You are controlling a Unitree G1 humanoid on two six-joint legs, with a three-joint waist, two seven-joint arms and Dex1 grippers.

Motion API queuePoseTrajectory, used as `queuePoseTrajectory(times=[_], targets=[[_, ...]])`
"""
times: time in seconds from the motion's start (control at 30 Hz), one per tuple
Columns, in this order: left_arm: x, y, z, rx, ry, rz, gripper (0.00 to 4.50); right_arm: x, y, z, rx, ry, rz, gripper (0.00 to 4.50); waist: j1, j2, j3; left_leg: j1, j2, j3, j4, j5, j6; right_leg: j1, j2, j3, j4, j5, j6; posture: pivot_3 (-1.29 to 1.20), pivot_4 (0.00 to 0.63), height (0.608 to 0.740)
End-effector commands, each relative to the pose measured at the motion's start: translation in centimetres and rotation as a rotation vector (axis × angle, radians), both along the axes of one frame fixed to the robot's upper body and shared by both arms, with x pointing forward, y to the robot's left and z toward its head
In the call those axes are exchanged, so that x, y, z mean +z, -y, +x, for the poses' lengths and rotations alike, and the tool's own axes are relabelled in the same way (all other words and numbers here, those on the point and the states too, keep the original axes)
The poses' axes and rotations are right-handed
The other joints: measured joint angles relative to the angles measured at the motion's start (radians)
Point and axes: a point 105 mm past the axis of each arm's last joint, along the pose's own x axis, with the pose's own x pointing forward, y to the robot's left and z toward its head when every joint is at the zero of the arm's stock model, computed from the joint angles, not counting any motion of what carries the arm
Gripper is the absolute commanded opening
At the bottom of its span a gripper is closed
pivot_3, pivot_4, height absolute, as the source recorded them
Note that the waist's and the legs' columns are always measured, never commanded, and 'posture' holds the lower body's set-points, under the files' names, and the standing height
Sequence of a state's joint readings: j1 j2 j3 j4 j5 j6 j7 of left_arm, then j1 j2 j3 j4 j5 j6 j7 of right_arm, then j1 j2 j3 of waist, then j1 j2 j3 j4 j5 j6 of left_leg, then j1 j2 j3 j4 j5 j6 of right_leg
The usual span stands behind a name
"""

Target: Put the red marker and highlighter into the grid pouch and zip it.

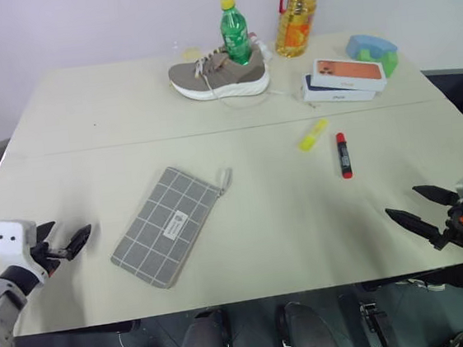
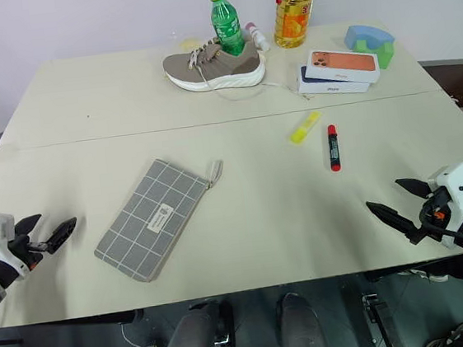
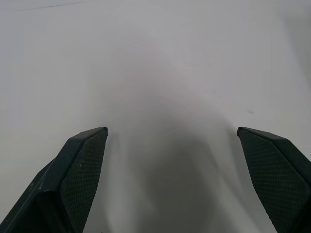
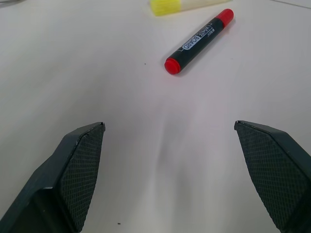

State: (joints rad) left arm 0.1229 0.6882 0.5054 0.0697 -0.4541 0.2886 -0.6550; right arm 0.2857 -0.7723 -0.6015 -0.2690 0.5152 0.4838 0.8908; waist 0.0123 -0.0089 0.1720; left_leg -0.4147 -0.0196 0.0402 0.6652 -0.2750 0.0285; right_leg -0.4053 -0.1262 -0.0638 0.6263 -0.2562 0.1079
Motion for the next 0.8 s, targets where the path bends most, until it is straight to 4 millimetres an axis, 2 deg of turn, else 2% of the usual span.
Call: queuePoseTrajectory(times=[0.03,0.23,0.37,0.53,0.63,0.7,0.8], targets=[[1.7,-0.5,-0.1,0.009,0.064,0.04,4.49,0.8,-0.1,0.2,0.012,0.035,-0.022,4.46,0.0,0.0,0.0,0.0,0.0,0.0,0.0,0.0,0.0,0.0,0.0,0.0,0.0,0.0,0.0,0.0,0.15,0.74],[2.3,-0.4,0.1,0.003,0.087,0.006,4.49,1.1,-0.5,0.7,0.02,0.05,-0.01,4.46,0.0,0.0,0.0,0.0,0.0,0.0,0.0,0.0,0.0,0.0,0.0,0.0,0.0,0.0,0.0,0.0,0.15,0.74],[3.0,0.6,0.4,-0.04,0.114,0.04,4.49,1.6,-2.2,1.5,0.076,0.078,0.015,4.46,-0.001,0.0,0.0,0.0,0.0,0.0,0.0,0.0,0.0,0.0,0.0,0.0,0.0,0.0,0.0,0.0,0.15,0.74],[4.9,3.3,1.0,-0.146,0.18,0.048,4.49,3.1,-6.6,3.0,0.201,0.132,0.077,4.46,-0.001,0.0,0.0,0.0,0.0,0.0,0.0,0.0,0.0,0.0,0.0,0.0,0.0,0.0,0.0,0.0,0.15,0.74],[5.8,5.5,1.6,-0.237,0.206,0.071,4.49,3.3,-9.9,3.7,0.279,0.146,0.103,4.46,0.001,0.0,0.0,0.0,0.0,0.0,0.0,0.0,0.0,0.0,0.0,0.0,0.0,0.0,0.0,0.0,0.15,0.74],[5.9,6.3,1.8,-0.284,0.2,0.097,4.49,3.3,-11.1,4.0,0.304,0.155,0.103,4.46,0.001,0.0,0.0,0.0,0.0,0.0,0.0,0.0,0.0,0.0,0.0,0.0,0.0,0.0,0.0,0.0,0.15,0.74],[5.7,8.3,0.8,-0.444,0.17,0.181,4.49,3.4,-12.4,4.3,0.324,0.173,0.121,4.46,-0.002,0.0,0.0,-0.001,0.0,0.0,0.0,0.0,0.001,-0.001,0.0,0.0,0.0,0.0,0.0,0.0,0.15,0.74]])
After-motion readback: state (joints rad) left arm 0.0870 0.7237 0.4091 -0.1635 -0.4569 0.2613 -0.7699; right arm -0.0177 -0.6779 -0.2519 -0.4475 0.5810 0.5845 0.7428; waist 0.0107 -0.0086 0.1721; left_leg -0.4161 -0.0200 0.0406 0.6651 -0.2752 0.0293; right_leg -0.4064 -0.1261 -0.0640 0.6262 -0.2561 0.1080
